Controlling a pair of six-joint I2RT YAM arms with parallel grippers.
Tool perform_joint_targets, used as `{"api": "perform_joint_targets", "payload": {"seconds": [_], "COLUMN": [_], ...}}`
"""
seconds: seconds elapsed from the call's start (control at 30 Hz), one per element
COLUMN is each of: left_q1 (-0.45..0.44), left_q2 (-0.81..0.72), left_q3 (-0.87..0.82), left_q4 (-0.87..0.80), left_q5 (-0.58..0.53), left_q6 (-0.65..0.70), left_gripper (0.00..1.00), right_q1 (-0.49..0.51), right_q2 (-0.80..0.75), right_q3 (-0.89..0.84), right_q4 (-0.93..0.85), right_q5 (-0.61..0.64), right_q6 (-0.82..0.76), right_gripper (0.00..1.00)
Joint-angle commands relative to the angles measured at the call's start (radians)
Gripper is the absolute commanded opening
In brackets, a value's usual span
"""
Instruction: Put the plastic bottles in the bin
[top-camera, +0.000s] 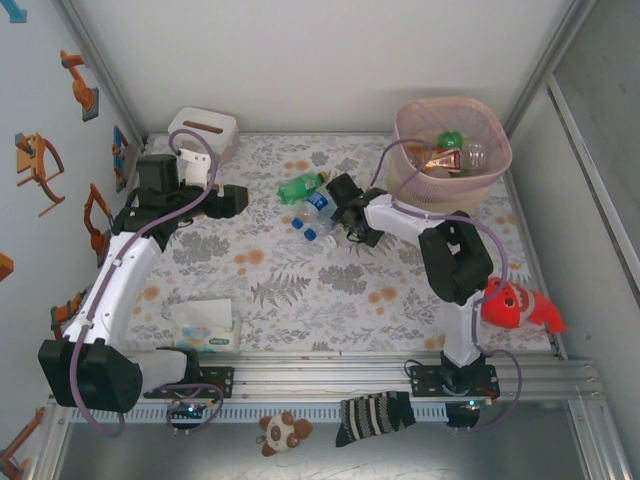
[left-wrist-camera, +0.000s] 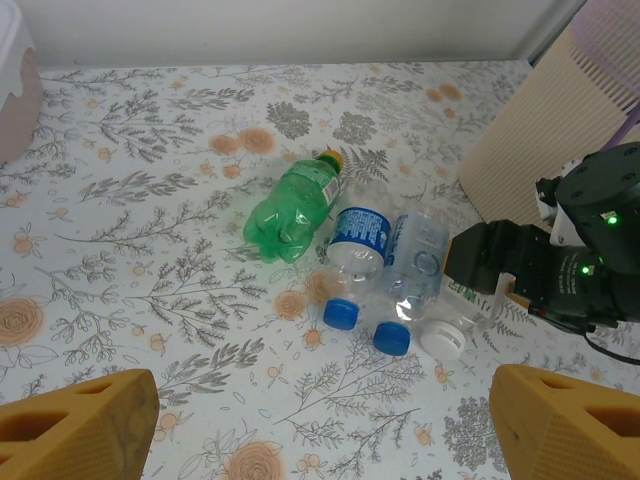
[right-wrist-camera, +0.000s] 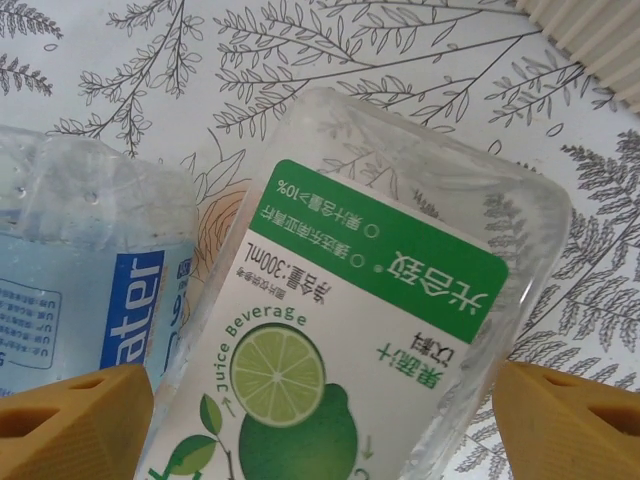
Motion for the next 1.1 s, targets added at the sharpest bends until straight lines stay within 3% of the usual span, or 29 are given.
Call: {"api": "perform_joint_targets", "payload": {"seconds": [0.0,0.43,0.63,1.07], "left_q1": [-0.001,-0.001,-0.001,-0.001], "left_q2": [-0.003,-0.009,-0.011,-0.012], "left_q3": [-0.003,-0.003,-0.003,-0.003], "left_q4": [0.005,0.004,0.005,0.005], "left_q5": [0.003,0.002,0.005,0.0], "left_q6": [0.003,0.005,0.004,0.005], "left_gripper": [0.86,0.85,0.85,0.86], "right_q1": [-0.017,-0.02,-0.02,-0.004], "right_q2": [0.042,0.052,0.008,-0.134], "right_q3": [0.018,0.0,-0.023,-0.007], "right_q4": [-0.024,-0.018,-0.013,-0.044], "right_q5": [-0.019,-0.045,-0.034,-0.059], "right_q6": [0.035,0.019,0.012,-0.086], "right_gripper": [0.92,0.82,0.73,0.64]}}
